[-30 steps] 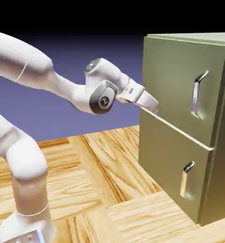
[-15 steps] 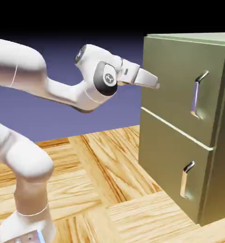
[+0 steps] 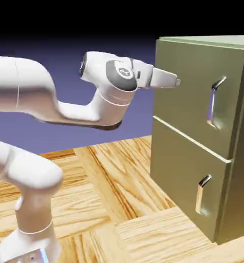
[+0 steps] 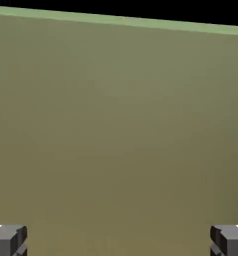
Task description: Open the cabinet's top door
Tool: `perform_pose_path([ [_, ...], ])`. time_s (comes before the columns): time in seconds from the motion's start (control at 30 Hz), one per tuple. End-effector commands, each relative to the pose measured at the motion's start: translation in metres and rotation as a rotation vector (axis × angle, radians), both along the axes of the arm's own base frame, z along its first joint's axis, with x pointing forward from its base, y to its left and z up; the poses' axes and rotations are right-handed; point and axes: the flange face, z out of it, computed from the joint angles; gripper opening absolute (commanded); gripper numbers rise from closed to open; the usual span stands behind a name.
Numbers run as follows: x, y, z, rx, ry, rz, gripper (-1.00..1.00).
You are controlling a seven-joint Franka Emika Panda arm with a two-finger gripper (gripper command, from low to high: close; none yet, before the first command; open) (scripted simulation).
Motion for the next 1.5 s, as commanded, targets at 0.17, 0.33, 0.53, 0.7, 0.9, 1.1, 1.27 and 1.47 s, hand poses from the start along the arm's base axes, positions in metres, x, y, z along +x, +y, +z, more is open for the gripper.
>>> perform_pose_path([
  [0.17,0.005,-0.027,-0.01,0.023,-0.066,-0.008,0.0],
  [0.33,0.014,-0.05,-0.025,0.044,-0.113,-0.013,0.0],
  [0.53,0.029,-0.078,-0.051,0.07,-0.16,-0.017,0.0],
  [0.7,0.045,-0.1,-0.08,0.091,-0.189,-0.016,0.0],
  [0.9,0.089,-0.101,-0.083,0.095,-0.192,-0.015,0.0],
  [1.1,0.072,-0.092,-0.083,0.088,-0.194,-0.074,-1.0],
  [1.27,0.031,-0.074,-0.083,0.078,-0.199,-0.175,-1.0],
  [1.47,-0.02,-0.045,-0.083,0.065,-0.204,-0.306,-1.0],
])
